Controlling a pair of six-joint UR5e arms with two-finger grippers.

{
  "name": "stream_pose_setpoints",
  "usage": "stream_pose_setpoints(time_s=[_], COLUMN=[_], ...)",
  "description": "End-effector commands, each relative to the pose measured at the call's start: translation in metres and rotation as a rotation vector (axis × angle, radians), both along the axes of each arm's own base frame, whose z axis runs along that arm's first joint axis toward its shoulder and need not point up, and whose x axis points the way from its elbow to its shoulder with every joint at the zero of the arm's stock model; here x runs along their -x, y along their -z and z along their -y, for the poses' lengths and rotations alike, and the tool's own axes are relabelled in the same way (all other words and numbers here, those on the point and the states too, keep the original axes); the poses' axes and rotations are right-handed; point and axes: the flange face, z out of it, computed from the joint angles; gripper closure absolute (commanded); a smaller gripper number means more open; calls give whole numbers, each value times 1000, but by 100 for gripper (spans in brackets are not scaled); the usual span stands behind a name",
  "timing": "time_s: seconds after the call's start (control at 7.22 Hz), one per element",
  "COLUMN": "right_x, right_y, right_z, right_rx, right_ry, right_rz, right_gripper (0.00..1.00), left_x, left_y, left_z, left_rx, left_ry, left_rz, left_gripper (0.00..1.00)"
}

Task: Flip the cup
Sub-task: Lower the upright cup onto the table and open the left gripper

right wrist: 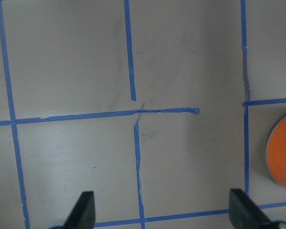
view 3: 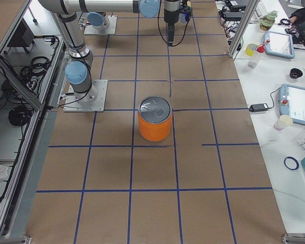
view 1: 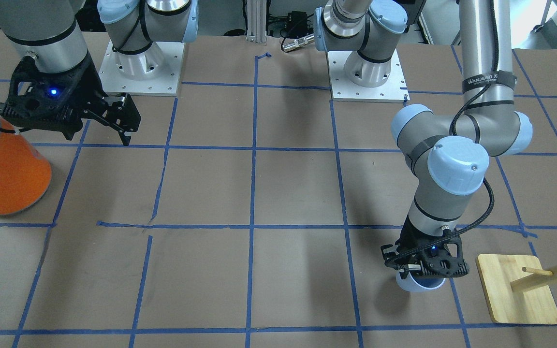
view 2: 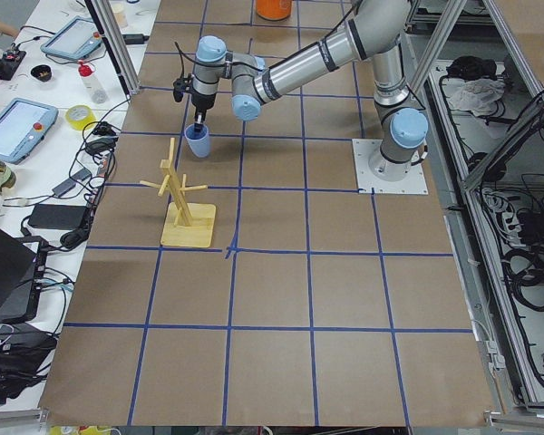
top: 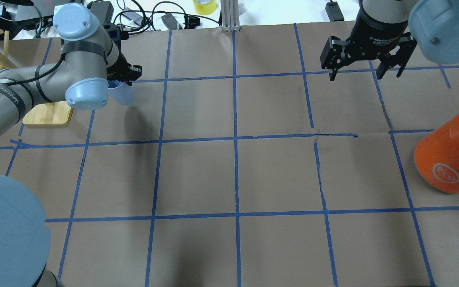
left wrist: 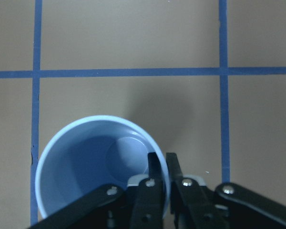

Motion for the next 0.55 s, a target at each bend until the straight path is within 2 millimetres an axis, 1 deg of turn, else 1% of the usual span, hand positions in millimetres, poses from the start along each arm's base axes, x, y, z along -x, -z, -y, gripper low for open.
stream_pose_setpoints(time_s=[0.0, 0.14, 0.28, 0.42], right_x=[0, 0, 0, 0], right_y=[2, 2, 2, 2], right_z=[1, 1, 2, 2], right_rx=[-2, -2, -4, -4], right_ry=[0, 0, 0, 0], right_rz=[2, 3, 2, 1], right_gripper=[0, 0, 0, 0], left_x=[0, 0, 0, -1], left_y=[11, 13, 17, 18], left_z=[3, 3, 4, 4], left_rx=[-15, -18, -24, -27], left_ry=[9, 9, 9, 14], left_rz=[-5, -5, -1, 5], left_gripper=[100, 100, 97, 45])
